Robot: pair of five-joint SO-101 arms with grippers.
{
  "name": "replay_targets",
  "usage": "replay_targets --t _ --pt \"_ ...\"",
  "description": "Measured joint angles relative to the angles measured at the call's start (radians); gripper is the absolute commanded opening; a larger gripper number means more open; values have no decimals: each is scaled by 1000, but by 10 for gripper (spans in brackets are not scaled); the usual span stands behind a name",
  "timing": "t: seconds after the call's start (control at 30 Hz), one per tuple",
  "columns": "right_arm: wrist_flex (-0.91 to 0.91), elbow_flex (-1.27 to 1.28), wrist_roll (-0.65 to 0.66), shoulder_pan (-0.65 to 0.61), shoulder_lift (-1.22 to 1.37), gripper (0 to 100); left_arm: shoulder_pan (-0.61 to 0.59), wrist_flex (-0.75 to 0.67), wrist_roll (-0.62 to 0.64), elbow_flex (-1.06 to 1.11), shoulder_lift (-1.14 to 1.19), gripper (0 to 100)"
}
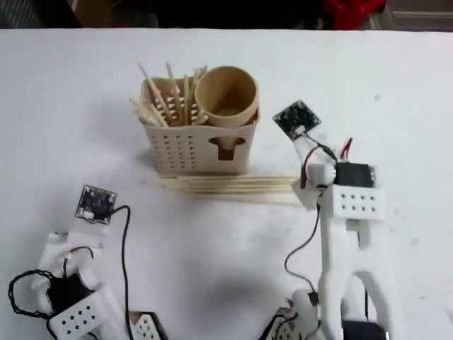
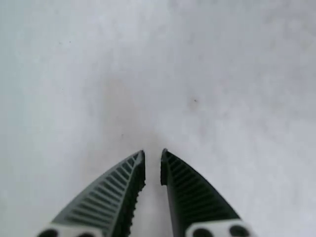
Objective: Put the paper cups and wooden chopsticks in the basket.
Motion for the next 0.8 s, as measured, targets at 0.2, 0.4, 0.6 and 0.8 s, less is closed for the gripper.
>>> replay_targets --t 0.2,0.4,0.6,0.8 --pt "-370 26 -149 5 226 152 0 0 0 0 0 76" --pt "-609 26 -216 -55 413 152 0 0 0 0 0 76" --pt "-620 23 -149 -110 543 152 0 0 0 0 0 76" --pt "-381 -32 -64 -110 552 151 0 0 0 0 0 76"
